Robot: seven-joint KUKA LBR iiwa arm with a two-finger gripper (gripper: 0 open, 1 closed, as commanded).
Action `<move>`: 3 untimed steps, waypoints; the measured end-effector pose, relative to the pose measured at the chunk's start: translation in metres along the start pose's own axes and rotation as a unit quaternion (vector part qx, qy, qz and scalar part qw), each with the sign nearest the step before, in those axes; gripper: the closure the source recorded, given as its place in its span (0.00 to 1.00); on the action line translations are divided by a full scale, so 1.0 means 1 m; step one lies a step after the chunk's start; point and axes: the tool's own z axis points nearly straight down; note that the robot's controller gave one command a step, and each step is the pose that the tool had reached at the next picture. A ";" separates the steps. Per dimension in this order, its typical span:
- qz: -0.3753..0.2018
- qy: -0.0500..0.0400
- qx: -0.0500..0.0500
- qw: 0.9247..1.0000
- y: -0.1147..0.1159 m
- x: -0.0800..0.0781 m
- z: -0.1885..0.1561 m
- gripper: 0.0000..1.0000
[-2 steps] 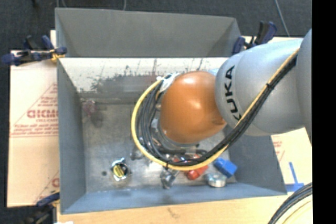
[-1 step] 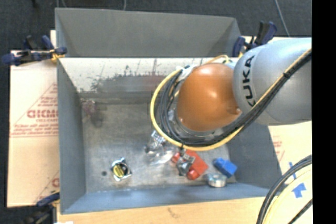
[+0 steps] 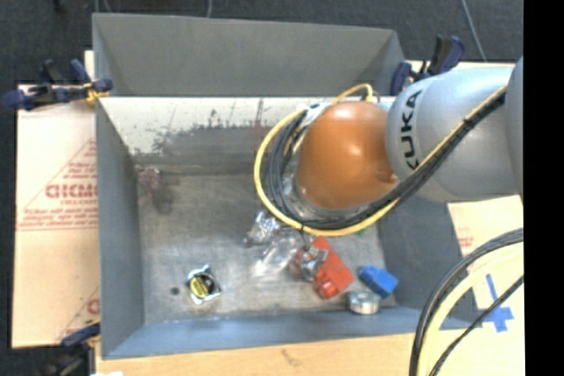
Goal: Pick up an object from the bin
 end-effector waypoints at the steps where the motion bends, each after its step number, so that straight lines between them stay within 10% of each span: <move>1: 0.002 0.000 -0.002 1.000 0.000 0.000 0.002 1.00; 3: 0.004 0.001 0.000 1.000 -0.005 -0.003 0.003 1.00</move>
Offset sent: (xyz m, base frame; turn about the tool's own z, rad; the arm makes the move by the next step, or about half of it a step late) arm 0.0000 0.0000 0.0000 0.0000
